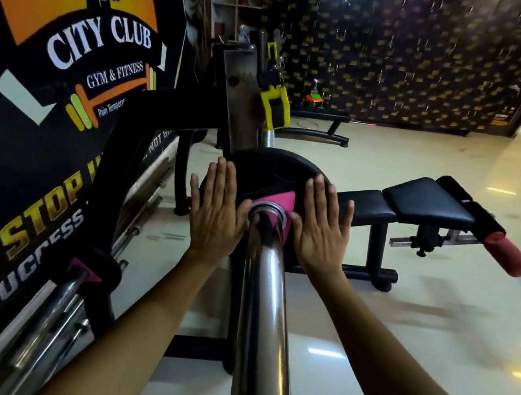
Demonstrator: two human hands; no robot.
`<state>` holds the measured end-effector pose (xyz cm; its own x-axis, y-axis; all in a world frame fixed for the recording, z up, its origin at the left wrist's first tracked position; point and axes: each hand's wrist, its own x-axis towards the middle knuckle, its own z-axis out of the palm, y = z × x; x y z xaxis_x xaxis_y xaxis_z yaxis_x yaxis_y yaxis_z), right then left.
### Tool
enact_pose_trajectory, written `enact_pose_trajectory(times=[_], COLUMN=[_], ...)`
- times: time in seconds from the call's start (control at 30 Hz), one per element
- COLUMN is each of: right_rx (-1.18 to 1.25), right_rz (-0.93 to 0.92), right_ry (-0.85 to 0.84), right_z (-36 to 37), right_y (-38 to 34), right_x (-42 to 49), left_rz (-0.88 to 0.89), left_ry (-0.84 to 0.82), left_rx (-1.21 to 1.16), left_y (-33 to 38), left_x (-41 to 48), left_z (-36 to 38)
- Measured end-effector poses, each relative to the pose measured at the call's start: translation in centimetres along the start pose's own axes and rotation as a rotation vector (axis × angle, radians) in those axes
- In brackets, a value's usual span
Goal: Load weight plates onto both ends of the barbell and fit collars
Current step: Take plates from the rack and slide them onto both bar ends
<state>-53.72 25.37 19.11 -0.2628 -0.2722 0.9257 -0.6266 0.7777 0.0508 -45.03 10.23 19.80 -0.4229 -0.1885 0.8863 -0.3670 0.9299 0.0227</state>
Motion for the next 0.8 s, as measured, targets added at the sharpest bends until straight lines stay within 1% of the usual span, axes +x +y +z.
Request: enact_pose_trajectory(times=[0.13, 0.37, 0.53, 0.6, 0.7, 0.8], right_rx=[0.041, 0.098, 0.139, 0.133, 0.117, 0.149], right_rz=[-0.007, -0.039, -0.035, -0.038, -0.044, -0.010], right_ry=[-0.032, -0.018, 0.023, 0.019, -0.026, -0.148], right_z=[3.1, 7.8, 9.6, 9.6, 8.8, 7.2], right_y=[0.3, 1.2, 1.4, 1.4, 1.3, 1.0], right_x=[1.7, 3.5, 3.7, 3.8, 4.0, 4.0], left_rz=[-0.011, -0.007, 0.015, 0.020, 0.019, 0.009], left_ry=[0.014, 0.018, 0.092, 0.092, 0.044, -0.045], left_rx=[0.012, 0.064, 0.132, 0.144, 0.102, 0.078], left_y=[-0.6, -1.5, -1.9, -2.0, -1.9, -1.8], left_x=[1.6, 3.7, 3.8, 3.7, 3.7, 3.9], left_z=[3.0, 6.6, 8.0, 8.0, 7.7, 6.5])
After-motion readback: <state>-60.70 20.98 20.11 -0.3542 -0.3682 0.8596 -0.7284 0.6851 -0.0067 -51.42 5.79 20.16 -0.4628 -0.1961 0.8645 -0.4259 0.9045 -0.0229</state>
